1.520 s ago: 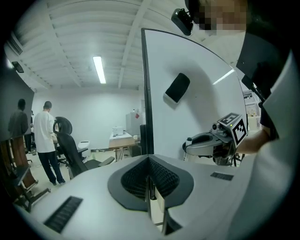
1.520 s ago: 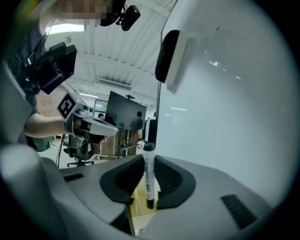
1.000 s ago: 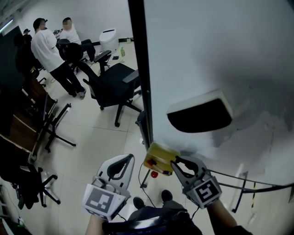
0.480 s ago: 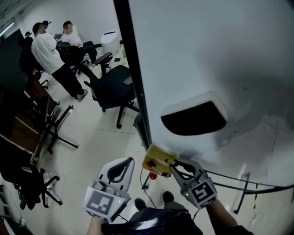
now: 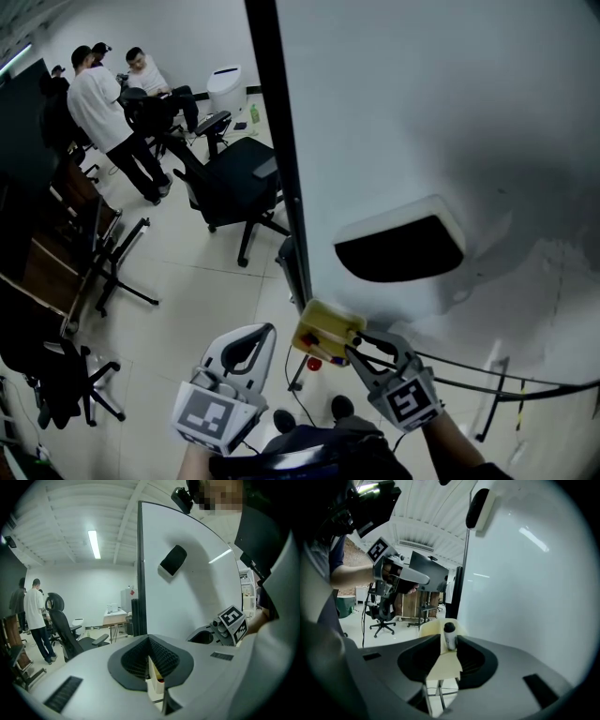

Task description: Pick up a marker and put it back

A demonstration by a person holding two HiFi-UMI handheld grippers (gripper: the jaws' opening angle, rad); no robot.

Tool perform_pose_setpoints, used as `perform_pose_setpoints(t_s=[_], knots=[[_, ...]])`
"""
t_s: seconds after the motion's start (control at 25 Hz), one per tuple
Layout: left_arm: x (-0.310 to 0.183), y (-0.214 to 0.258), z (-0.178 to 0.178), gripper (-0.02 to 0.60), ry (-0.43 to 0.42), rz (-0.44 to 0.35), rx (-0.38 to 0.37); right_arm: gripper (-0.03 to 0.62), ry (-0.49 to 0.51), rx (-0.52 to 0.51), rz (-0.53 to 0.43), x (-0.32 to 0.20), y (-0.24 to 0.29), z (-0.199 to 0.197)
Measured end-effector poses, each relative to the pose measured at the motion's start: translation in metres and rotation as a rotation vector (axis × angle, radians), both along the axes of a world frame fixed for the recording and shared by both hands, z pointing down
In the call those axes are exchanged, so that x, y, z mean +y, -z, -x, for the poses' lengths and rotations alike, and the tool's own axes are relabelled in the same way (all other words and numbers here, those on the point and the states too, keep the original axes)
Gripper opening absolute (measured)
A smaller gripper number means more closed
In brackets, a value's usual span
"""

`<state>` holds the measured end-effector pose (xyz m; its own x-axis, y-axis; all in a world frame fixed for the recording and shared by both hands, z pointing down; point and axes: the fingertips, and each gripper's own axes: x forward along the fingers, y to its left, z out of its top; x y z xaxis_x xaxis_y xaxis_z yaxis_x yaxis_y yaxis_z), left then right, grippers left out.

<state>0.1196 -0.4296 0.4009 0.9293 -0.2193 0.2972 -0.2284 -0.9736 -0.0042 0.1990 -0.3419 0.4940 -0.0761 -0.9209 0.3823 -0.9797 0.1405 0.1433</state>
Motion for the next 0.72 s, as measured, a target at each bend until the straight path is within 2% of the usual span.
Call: perform_pose_setpoints(t_s=[0.16,0.44,0.72], knots=[[0.001,0.004,0.002,-0.002,-0.001,0.005,0.013,0.144,-0.005,0.012,-0.026,0.007,0.008,0.002],[0.008,0.006,-0.001,-0.002,-0.007,-0.002,0.018,0.144,0.010,0.014,-0.134,0.013,0.046,0.009],[0.010,0.038,0.002,-0.003,0.019,-0.063,0.063,0.144,0.078,0.016,-0.227,0.001,0.102,0.022]])
